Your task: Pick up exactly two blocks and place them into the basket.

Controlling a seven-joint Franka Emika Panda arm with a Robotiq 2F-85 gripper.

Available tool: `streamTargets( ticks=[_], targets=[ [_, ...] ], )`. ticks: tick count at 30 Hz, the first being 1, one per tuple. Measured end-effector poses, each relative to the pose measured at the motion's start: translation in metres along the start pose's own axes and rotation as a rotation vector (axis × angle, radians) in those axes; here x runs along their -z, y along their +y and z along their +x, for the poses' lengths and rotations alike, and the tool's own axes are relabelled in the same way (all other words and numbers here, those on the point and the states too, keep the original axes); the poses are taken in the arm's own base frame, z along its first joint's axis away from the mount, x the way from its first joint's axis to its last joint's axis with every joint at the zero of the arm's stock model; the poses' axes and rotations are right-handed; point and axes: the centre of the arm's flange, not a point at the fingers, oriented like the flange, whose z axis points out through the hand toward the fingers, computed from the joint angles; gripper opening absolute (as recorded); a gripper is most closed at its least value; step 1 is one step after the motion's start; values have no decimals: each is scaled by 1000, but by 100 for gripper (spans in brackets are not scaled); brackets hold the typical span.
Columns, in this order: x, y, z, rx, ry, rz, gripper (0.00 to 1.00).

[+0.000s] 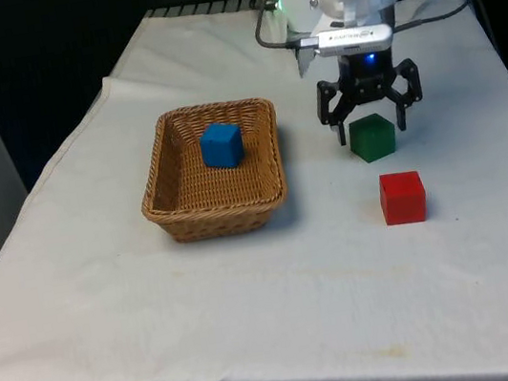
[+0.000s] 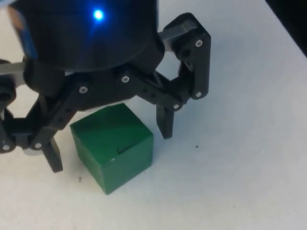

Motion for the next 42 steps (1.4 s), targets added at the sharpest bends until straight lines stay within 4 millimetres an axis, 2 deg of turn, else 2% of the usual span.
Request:
streamTargets(
  ticks=[3,4,9,11,22,29,32,42],
  targets=[
    [-1,0,-1,3,0,-1,96],
    [-2,0,-2,7,2,-3,79],
    [-6,0,-3,17,3,-6,23],
    [-5,0,-2,18,4,-6,6],
    [-4,0,-1,22,10,-7,5],
    [18,2,12,20,29,2,5],
    [35,3,19,20,35,10,5],
    [64,10,37,19,50,16,5]
  ],
)
